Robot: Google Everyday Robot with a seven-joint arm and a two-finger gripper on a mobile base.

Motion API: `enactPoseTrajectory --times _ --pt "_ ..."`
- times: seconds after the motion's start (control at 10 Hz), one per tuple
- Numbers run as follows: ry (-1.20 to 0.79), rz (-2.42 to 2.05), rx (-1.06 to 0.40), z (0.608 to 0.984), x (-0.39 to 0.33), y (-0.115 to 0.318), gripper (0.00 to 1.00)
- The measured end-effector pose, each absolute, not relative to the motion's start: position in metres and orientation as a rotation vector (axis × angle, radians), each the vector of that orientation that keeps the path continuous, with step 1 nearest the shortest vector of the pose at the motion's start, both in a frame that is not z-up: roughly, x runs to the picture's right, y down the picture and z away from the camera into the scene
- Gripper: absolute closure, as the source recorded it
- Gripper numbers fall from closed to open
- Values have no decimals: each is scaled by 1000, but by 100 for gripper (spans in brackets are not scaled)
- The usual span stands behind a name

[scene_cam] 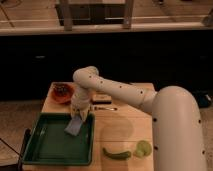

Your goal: Place sponge in tray

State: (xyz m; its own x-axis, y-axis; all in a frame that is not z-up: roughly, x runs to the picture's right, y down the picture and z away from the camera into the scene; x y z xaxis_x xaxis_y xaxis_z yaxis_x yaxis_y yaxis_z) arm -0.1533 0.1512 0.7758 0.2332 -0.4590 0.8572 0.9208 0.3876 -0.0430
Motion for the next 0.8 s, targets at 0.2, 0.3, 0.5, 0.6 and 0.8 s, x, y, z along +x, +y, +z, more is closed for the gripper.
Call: enactPoseTrajectory --times 0.2,0.3,0.5,0.6,0.8 --pt "-882 -1040 -636 777 -152 151 84" --pt "-882 -1040 -635 777 -152 151 82" --pt "-882 -1039 -635 777 -151 151 81" --pt "-882 -1039 -635 778 -151 151 81" --pt "-881 -1038 -634 778 -150 150 81"
